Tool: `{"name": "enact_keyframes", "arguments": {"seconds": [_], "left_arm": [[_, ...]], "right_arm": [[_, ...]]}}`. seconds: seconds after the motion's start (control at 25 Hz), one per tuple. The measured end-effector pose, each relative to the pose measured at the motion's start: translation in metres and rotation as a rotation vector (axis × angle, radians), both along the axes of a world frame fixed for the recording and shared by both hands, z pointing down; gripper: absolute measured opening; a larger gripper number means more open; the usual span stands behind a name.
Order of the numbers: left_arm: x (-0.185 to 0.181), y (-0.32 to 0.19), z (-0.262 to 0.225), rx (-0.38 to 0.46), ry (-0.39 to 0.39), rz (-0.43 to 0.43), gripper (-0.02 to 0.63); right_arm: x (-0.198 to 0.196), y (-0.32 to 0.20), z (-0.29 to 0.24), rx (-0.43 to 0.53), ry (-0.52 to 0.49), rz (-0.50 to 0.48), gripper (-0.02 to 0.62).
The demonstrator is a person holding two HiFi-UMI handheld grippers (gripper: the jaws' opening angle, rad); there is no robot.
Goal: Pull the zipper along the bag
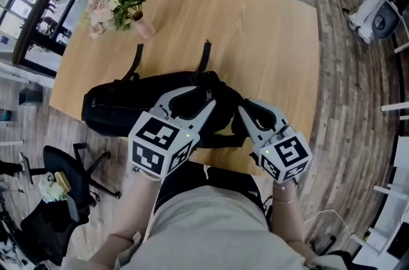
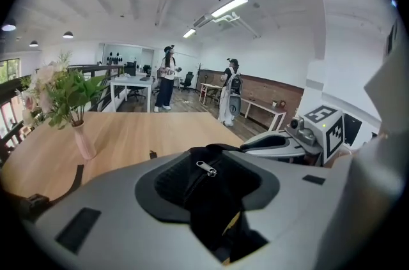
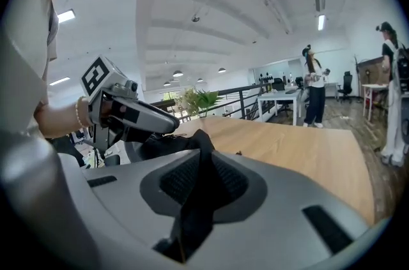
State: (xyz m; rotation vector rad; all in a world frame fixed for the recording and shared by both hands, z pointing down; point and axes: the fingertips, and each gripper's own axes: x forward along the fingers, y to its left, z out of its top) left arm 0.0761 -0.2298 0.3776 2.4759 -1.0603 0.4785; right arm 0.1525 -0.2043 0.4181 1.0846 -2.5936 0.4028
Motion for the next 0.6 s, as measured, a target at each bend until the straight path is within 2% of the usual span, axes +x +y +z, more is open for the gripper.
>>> {"name": "enact_keyframes", "arguments": {"seconds": [0.2,0.6], "left_arm": [[0.010,0.002,0.015,-0.103,-0.006,0.021,0.166],[0.011,0.006,0.035,-0.182,0.024,0.006,0.158]], "right_arm": [[0.000,-0.002,0.003,0.005,-0.008,-0.008,0.060],[-0.005,0.002,0.003,0.033,0.002,-0.013,0.055]]}}
